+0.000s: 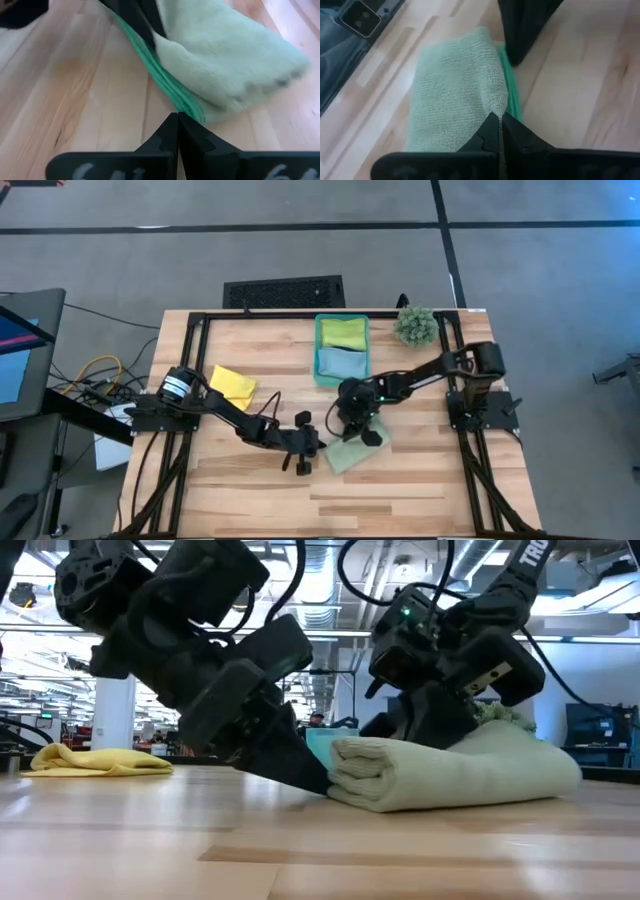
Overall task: Fold microfiber towels
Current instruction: Fold the green microfiber cloth
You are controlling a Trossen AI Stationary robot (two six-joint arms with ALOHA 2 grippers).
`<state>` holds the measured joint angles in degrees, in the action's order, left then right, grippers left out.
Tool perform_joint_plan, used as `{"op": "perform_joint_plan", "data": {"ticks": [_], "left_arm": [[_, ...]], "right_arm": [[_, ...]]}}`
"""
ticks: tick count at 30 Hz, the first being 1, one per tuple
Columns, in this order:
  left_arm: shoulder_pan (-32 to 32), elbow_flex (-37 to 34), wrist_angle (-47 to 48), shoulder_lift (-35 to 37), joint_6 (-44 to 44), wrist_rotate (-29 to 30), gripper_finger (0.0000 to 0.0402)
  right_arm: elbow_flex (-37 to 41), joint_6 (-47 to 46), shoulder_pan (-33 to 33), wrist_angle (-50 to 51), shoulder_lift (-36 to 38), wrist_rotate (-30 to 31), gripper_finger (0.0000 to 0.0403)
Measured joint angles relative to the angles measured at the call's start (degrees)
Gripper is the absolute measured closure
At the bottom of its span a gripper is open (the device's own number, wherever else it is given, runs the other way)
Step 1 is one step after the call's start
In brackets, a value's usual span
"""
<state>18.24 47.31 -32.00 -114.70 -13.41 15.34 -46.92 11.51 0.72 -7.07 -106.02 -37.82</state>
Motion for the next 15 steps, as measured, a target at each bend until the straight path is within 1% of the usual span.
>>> {"op": "perform_joint_plan", "data": {"ticks": [4, 10, 13, 15], "left_arm": [[-0.02, 0.04, 0.03, 0.02, -0.04, -0.34, 0.0401], [0.09, -0.07, -0.63, 0.20, 0.24, -0.54, 0.0401], [0.09, -0.07, -0.69, 0.20, 0.24, -0.64, 0.0401], [0.09, -0.07, -0.72, 0.20, 0.25, -0.65, 0.0401]], "right_arm": [[0.52, 1.27, 0.62, 3.42, 3.00, -1.83, 0.0385], [2.49, 0.62, 0.56, -0.43, 4.03, -1.29, 0.0383], [3.31, 0.47, 0.56, -2.88, 2.65, -1.17, 0.0385], [3.31, -1.22, 0.56, -4.97, 1.66, -0.70, 0.0384]]}}
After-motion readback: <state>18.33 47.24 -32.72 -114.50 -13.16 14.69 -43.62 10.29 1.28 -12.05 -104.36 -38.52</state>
